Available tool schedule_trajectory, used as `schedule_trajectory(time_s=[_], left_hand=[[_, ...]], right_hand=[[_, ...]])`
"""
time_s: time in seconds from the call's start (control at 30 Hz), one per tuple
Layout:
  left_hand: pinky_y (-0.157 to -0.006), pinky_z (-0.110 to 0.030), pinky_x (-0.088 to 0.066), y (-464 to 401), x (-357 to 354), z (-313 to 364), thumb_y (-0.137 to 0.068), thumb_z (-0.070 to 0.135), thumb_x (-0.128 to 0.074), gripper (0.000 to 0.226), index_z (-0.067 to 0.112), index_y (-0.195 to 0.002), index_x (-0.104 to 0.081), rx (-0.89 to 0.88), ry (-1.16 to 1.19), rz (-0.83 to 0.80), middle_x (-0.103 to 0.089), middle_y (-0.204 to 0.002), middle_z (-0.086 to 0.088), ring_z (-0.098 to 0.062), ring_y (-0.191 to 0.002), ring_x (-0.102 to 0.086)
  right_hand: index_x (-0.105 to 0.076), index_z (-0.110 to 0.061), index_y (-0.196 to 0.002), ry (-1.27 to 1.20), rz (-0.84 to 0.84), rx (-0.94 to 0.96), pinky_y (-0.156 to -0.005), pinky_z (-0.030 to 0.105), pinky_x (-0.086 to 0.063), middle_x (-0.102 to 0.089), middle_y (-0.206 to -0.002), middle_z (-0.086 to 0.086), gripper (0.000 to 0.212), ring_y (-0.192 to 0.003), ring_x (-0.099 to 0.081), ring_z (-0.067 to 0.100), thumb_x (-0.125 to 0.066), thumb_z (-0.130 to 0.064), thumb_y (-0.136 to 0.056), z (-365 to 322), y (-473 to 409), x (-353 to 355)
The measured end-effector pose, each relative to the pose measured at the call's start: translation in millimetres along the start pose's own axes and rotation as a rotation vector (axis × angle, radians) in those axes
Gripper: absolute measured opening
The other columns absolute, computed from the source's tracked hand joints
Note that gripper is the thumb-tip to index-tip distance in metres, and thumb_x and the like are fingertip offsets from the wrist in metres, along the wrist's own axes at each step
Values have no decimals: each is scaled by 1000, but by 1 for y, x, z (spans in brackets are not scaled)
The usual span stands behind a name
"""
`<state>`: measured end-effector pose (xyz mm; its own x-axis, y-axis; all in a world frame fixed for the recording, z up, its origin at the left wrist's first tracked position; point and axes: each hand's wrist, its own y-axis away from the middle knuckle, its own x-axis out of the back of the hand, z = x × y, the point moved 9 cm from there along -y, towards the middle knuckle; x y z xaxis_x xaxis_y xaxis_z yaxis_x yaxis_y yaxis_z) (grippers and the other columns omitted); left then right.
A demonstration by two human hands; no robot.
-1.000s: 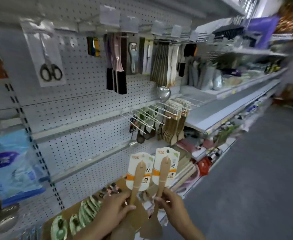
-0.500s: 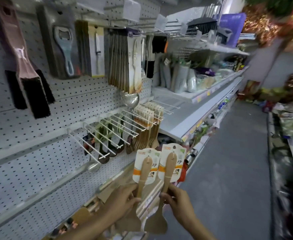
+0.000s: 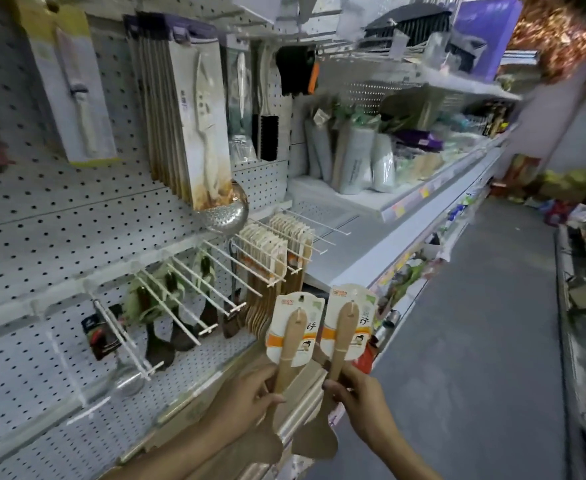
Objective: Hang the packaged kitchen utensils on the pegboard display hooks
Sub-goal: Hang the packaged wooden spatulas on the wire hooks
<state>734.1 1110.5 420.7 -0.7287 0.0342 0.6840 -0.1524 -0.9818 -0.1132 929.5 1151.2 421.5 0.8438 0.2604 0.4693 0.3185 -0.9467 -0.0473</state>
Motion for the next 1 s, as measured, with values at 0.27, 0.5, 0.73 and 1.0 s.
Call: schedule_trajectory(time_s=[0.27, 0.5, 0.73, 1.0], left_hand=[[-58, -10, -38, -98, -41, 5, -76, 29, -82, 38, 56, -68, -56, 130, -26, 174, -57, -80, 38, 7, -74, -58], [-59, -15, -40, -164, -67, 18, -83, 31, -75, 22, 48, -82, -62, 225, 11, 276, -61, -74, 25, 2, -68, -59], [-68, -18, -49, -193, -82, 7, -80, 45, -71, 22, 23, -83, -73, 334, -73, 293, -64, -80, 20, 5, -78, -60], [-71, -27, -54, -205, -80, -21, -81, 43, -70, 16, 27, -81, -69, 336, -80, 259, -67, -84, 15, 1, -79, -62]], right_hand=[[-66, -24, -85, 8, -156, 54, -68, 45, -56, -69, -75, 4, 13, -62, -62, 20, -62, -13, -93, 66, -105, 65], [-66, -42, -76, -23, -314, 73, -69, 31, -52, -70, -76, -4, 38, -73, -64, 14, -66, -7, -90, 100, -183, 111], [-64, -12, -80, -28, -412, 62, -60, 44, -47, -62, -73, 23, 9, -61, -55, 23, -68, -13, -89, 137, -243, 111], [-59, -10, -78, 37, -488, 40, -69, 52, -55, -62, -67, 4, 14, -65, -63, 24, -68, -16, -87, 162, -290, 82]])
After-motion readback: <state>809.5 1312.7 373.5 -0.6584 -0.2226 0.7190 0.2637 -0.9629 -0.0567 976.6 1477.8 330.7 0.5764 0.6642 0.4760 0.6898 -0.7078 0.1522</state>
